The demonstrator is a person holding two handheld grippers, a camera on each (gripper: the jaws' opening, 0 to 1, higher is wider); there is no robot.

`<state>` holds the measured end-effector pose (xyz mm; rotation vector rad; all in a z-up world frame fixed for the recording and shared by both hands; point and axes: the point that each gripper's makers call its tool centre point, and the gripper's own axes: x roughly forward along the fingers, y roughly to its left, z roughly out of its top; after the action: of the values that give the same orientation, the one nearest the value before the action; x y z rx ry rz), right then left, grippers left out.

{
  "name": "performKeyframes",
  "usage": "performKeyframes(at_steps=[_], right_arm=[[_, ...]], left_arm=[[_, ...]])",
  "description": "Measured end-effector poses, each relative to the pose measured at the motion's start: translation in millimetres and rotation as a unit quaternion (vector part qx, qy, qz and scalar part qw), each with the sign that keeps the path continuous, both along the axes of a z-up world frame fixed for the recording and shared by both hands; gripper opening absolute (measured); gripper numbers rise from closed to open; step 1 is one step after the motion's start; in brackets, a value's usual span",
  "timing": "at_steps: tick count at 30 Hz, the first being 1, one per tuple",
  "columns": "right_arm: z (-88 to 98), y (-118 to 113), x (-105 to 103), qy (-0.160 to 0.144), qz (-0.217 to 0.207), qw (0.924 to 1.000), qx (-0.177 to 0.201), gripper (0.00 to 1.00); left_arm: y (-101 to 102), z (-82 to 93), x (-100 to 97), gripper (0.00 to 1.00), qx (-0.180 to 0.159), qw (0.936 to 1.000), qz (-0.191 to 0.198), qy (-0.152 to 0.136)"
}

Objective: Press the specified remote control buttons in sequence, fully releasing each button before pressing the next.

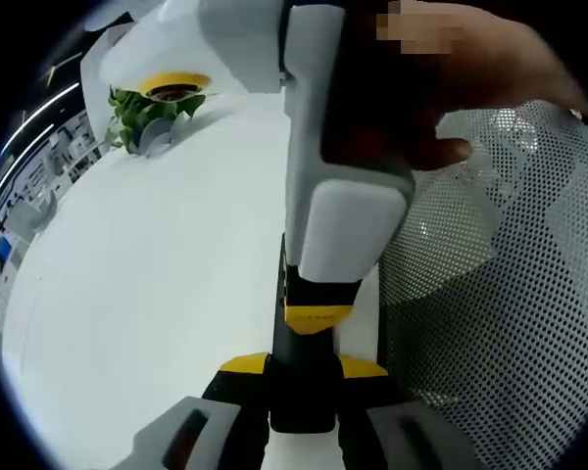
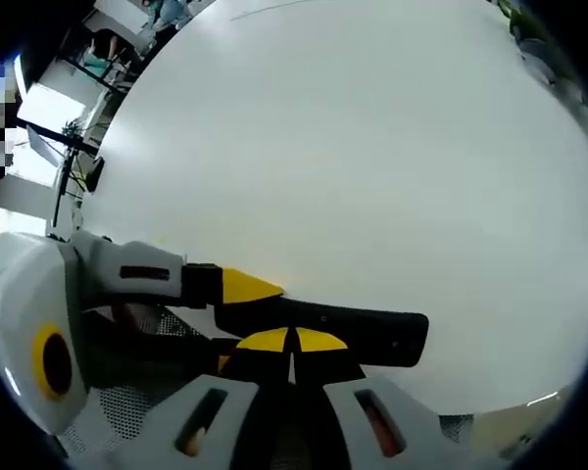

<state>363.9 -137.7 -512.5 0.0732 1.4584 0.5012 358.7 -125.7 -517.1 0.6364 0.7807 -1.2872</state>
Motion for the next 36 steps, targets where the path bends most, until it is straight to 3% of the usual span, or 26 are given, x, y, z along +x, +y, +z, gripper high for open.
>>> performKeyframes(at_steps=[7,17,21,25,36], right_arm=[[0.1,0.8,-0.8,-0.012,-0.015,0.9998,0.01,0.0],[-0.1,4.7,-1.2,-0.016,0.002,0.9999,0.001,0.0],[4.8,15.0,-1.9,-0.012,-0.005,0.9996,0.024,0.0],[-1.2,11.4,-4.8,-0.01,0.017,0.9998,-0.007,0.0],[-0.6,5.9,-0.7,-0.008,0.008,0.9999,-0.005,0.0]], left_arm=[[0.3,0.0,-0.4,0.25,0.001,1.0,0.0,0.0],[0.7,0.2,-0.1,0.25,0.001,1.0,0.0,0.0],[0.4,0.0,0.5,0.25,0.001,1.0,-0.001,-0.001],[0.2,0.2,0.6,0.25,0.0,1.0,0.001,0.0],[0.2,0.5,-0.4,0.25,-0.002,1.0,0.003,0.0]])
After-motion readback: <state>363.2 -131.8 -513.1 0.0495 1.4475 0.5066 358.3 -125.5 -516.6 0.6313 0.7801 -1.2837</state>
